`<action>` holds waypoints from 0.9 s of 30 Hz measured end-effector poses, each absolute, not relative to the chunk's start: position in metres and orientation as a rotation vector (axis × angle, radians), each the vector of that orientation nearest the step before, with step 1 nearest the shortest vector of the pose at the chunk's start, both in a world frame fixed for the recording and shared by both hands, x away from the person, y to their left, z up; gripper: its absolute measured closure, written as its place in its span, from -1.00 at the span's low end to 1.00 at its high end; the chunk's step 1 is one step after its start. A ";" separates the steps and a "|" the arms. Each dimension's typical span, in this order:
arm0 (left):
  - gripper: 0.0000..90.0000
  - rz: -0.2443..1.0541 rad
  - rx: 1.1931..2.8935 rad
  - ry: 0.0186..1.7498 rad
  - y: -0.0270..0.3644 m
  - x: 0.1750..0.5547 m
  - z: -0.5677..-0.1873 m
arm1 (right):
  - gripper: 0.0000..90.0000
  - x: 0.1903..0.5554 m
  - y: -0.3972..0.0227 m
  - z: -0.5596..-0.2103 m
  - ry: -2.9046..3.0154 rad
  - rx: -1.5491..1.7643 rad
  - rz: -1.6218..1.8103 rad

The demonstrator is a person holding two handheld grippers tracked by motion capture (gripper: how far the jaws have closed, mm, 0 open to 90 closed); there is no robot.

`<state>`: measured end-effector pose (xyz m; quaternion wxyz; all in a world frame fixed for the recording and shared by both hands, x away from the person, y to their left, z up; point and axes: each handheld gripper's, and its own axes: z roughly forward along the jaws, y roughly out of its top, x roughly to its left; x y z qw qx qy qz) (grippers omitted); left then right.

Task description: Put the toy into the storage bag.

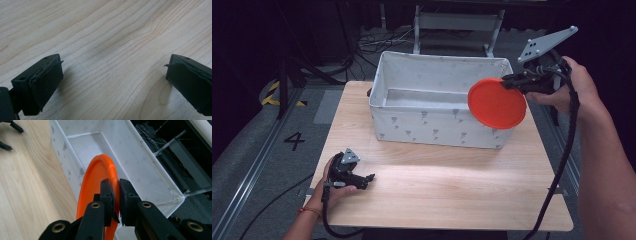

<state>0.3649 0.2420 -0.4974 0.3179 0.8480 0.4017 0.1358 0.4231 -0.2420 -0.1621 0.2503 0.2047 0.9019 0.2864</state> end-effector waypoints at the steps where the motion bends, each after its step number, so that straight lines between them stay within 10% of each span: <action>1: -0.97 0.357 2.231 1.057 0.242 0.365 -0.497 | 0.82 0.426 -0.242 -0.160 2.449 0.562 0.786; 27: -0.97 0.361 2.228 1.052 0.242 0.365 -0.498 | 0.82 0.514 -0.246 -0.180 2.452 0.659 0.813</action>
